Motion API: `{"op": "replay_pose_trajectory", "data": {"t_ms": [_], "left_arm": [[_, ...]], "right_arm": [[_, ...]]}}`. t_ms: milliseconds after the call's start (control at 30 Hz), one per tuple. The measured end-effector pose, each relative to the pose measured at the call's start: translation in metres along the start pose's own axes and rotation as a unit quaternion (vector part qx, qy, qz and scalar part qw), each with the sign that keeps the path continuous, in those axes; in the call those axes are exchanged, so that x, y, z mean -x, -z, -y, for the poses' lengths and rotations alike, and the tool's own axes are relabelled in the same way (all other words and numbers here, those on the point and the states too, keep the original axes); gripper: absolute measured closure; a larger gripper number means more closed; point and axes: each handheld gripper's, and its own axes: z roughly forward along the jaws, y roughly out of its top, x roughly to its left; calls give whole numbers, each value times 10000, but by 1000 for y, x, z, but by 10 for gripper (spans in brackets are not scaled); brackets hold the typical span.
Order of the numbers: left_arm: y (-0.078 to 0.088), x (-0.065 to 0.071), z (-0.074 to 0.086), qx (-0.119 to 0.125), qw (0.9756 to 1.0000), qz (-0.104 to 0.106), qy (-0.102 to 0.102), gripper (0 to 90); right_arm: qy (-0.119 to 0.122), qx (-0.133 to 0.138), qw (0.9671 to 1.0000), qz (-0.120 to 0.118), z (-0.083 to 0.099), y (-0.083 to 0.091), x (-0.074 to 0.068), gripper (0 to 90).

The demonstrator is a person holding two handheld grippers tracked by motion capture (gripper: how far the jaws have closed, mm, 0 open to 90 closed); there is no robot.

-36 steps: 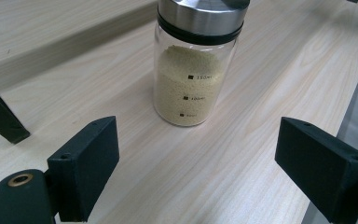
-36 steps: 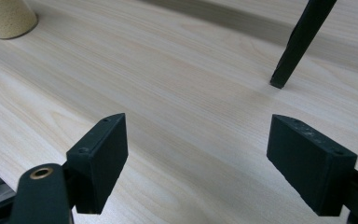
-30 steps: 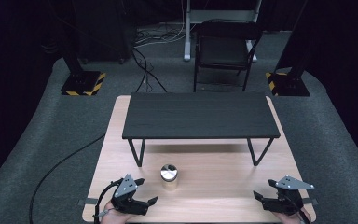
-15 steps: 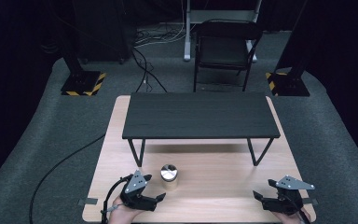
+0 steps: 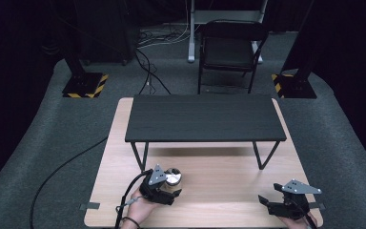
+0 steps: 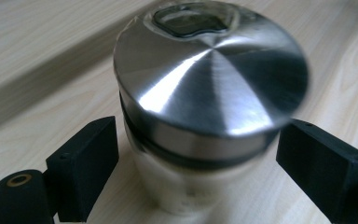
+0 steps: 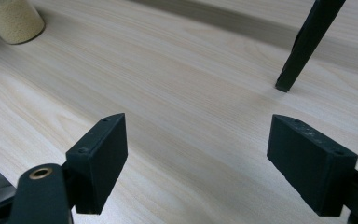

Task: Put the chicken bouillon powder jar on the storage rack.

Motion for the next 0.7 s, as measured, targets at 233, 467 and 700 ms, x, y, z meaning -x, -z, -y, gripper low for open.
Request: {"op": "replay_pose_trajectory", "data": {"t_ms": [233,467,700], "left_arm": [[-10,0,1,76,9994,-14,-328,313],[-11,4,-3,17,9992,-70,-387,316],[6,6,-24,99,9991,56,-406,316]], "right_arm": [[1,0,10000,7,0,0,0,191],[3,18,10000,11,0,0,0,192],[6,16,10000,7,0,0,0,192]]}}
